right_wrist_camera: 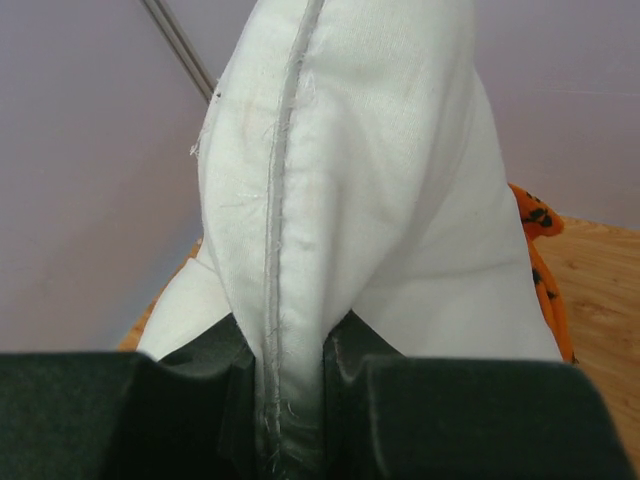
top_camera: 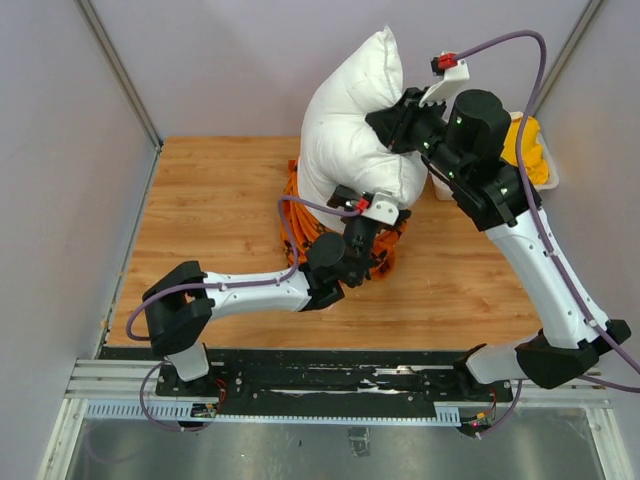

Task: Remove the pillowcase from the pillow
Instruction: Remove the pillow from the pillowcase.

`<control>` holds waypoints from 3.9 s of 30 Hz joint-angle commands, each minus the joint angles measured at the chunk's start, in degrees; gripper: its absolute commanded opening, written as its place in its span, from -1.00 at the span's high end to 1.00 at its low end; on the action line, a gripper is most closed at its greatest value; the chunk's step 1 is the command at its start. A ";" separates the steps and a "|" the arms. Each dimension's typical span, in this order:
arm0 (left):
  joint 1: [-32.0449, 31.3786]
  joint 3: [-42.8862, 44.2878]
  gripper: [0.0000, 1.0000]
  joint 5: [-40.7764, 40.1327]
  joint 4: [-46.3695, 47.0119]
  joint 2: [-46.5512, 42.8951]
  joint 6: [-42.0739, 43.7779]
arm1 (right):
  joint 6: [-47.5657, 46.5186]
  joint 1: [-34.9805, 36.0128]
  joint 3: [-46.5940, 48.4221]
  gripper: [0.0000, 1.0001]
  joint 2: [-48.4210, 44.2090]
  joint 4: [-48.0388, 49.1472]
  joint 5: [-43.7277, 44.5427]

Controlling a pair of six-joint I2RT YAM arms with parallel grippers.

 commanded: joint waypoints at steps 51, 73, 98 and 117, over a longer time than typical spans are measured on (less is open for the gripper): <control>42.54 14.79 1.00 61.94 -49.30 -40.66 -48.14 | 12.42 -10.04 -28.31 -0.14 19.73 27.82 -24.02; 42.54 7.44 0.99 30.35 -44.11 -52.37 -43.67 | 11.52 -15.48 -38.48 0.29 17.34 21.77 -15.76; 42.54 15.23 1.00 35.28 -52.49 -36.66 -48.81 | -21.71 22.03 -28.71 -0.58 -1.84 21.93 -26.27; 42.54 14.28 1.00 33.57 -52.49 -38.93 -48.43 | -21.22 23.66 -37.64 0.58 13.74 29.98 -29.33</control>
